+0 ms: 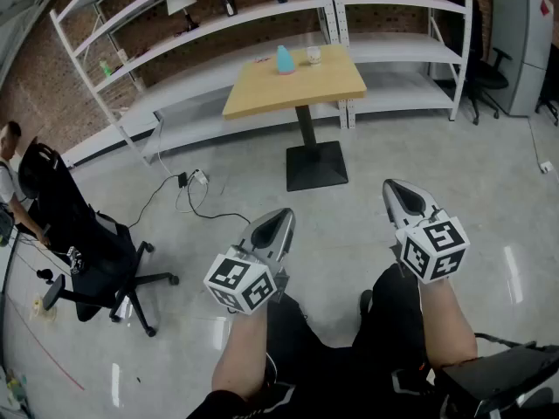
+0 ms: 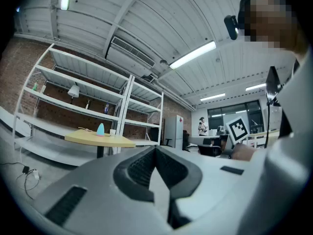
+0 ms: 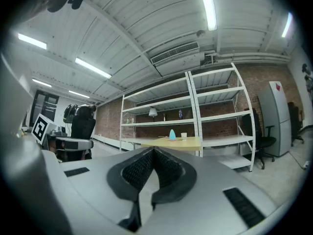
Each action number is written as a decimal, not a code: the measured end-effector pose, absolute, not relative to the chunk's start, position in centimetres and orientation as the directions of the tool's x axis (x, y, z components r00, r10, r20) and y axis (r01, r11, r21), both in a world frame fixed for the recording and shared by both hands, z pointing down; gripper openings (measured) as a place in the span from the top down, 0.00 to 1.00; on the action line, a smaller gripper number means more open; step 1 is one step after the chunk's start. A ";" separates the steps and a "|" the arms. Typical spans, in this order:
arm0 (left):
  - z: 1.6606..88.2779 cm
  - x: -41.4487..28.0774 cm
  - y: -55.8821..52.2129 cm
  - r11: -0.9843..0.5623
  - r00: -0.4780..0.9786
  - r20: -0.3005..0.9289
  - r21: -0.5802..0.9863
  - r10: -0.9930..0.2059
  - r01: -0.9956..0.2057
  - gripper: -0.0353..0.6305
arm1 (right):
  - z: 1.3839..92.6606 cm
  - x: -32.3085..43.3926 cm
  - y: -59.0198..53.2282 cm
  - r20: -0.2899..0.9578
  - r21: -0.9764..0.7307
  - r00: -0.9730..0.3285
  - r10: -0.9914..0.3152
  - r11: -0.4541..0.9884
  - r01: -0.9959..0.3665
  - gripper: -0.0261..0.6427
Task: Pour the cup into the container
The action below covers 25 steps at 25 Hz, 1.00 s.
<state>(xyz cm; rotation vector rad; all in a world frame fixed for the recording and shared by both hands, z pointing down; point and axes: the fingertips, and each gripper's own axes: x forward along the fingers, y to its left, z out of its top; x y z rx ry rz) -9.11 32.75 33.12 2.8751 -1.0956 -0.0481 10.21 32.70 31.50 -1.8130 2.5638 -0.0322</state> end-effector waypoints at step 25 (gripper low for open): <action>34.3 -9.1 31.3 -0.760 0.765 -0.002 0.111 -0.644 -0.640 0.95 | 32.1 8.9 32.1 0.028 -0.007 -0.365 -0.931 0.364 -0.931 0.97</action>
